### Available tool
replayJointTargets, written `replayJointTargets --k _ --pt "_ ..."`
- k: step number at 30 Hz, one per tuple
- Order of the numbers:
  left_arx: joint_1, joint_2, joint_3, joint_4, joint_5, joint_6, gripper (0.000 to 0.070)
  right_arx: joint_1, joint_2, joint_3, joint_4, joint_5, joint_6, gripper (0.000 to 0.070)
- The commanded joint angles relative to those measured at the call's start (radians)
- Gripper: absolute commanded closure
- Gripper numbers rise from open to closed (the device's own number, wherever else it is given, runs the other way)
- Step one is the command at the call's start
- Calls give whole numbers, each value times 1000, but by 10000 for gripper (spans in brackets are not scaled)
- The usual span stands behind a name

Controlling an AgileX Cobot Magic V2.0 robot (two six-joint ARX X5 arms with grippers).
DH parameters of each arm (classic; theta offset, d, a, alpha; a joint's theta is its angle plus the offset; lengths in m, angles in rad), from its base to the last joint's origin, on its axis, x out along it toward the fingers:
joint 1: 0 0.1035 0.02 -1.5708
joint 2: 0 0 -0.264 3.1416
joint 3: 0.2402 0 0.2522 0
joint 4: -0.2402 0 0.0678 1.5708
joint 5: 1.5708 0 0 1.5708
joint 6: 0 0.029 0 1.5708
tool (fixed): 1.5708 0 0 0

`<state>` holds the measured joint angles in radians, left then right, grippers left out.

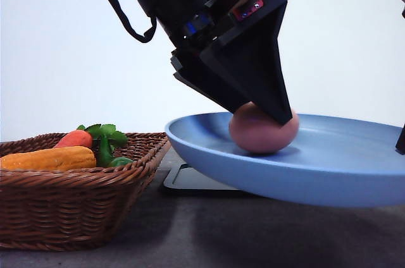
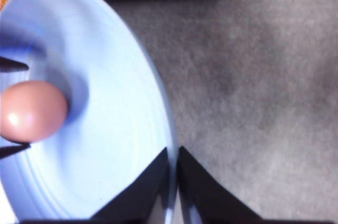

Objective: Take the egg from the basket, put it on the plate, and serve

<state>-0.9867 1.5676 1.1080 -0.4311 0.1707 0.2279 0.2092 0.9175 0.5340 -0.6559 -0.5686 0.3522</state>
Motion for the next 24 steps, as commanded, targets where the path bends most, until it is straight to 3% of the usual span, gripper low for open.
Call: replayJointTargets --k 1,4,13,18,24 --pt "-11 -5 22 -2 0 -31 316 4 19 19 -5 -12 -1 700" --pt "-3 -43 46 -53 -16 -34 317 3 64 37 -5 -20 -33 700" --pt "48 -250 77 -212 -206 -14 324 -53 354 269 -2 -18 -150 700" --pt "71 -388 77 -266 -351 -42 324 -86 530 414 14 -18 -177 700" --pt "73 -543 77 -310 -436 -89 324 -117 740 569 100 -18 -176 700"
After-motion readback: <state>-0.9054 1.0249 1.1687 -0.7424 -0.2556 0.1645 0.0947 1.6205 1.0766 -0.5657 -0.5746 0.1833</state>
